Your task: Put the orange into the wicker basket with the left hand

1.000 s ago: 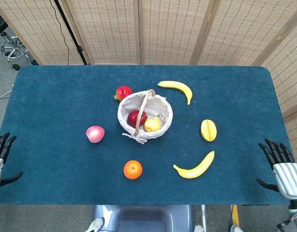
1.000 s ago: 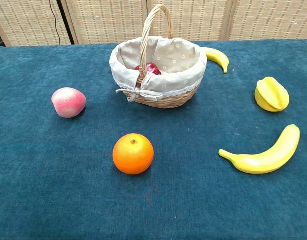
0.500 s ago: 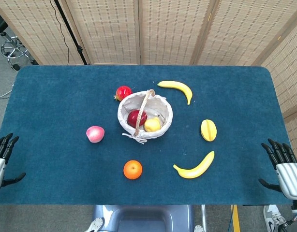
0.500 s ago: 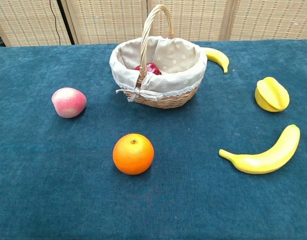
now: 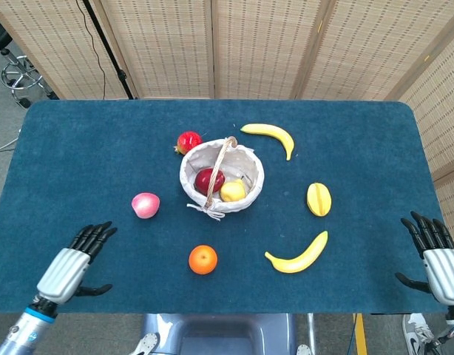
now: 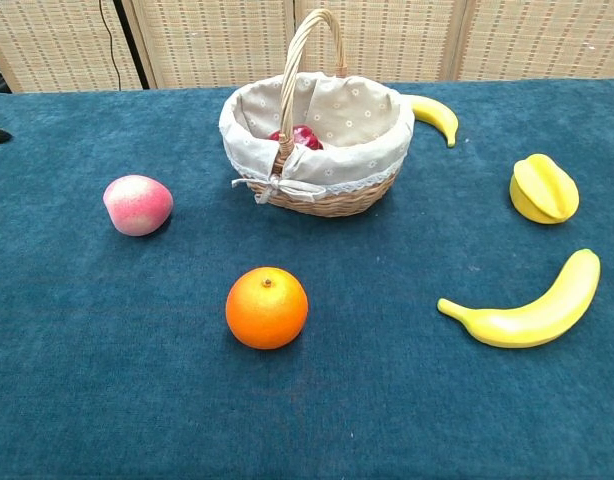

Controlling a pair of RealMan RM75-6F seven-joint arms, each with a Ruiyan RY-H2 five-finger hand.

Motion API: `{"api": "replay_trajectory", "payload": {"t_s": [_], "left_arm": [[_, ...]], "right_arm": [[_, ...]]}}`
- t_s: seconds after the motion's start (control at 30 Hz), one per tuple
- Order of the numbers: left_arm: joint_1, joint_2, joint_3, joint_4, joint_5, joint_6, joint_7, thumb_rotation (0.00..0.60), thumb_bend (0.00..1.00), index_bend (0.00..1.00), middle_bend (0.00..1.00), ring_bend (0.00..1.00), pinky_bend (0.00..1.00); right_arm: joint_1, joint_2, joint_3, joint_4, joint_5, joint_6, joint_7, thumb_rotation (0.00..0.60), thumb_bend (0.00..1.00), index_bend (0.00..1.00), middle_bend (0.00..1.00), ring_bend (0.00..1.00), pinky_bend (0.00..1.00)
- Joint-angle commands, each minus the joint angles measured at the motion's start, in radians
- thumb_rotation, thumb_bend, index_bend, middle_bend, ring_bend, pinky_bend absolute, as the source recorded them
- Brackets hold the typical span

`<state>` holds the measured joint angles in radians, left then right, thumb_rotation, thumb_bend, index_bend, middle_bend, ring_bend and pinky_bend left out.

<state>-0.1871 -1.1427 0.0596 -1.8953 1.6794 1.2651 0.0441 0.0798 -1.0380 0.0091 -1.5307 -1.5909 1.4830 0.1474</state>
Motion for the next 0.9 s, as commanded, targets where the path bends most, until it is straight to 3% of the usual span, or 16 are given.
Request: {"api": "replay_trajectory", "payload": {"t_s": [0.03,0.2,0.53,0.9], "left_arm": [[-0.053,-0.063,-0.004,-0.032,-0.033,-0.087,0.033,0.600,0.00,0.00,0.00,0.00,0.00],[-0.130,-0.148,-0.045,-0.030,-0.089,-0.190,0.050,0.600,0.00,0.00,0.00,0.00,0.00],[-0.303,-0.297,-0.144,0.076,-0.237,-0.392,0.014,0.600,0.00,0.00,0.00,0.00,0.01],[-0.419,-0.430,-0.168,0.218,-0.326,-0.511,-0.039,0.600,0.00,0.00,0.00,0.00,0.05]], "right_arm": [[-0.001,0.001,0.001,0.002,0.001,0.003,0.004,0.600,0.00,0.00,0.00,0.00,0.00],[-0.007,0.007,0.004,0.007,0.007,0.011,0.020,0.600,0.00,0.00,0.00,0.00,0.00],[-0.021,0.016,0.008,0.020,0.015,0.030,0.053,0.600,0.00,0.00,0.00,0.00,0.00],[-0.035,0.025,0.012,0.035,0.018,0.051,0.079,0.600,0.00,0.00,0.00,0.00,0.00]]}}
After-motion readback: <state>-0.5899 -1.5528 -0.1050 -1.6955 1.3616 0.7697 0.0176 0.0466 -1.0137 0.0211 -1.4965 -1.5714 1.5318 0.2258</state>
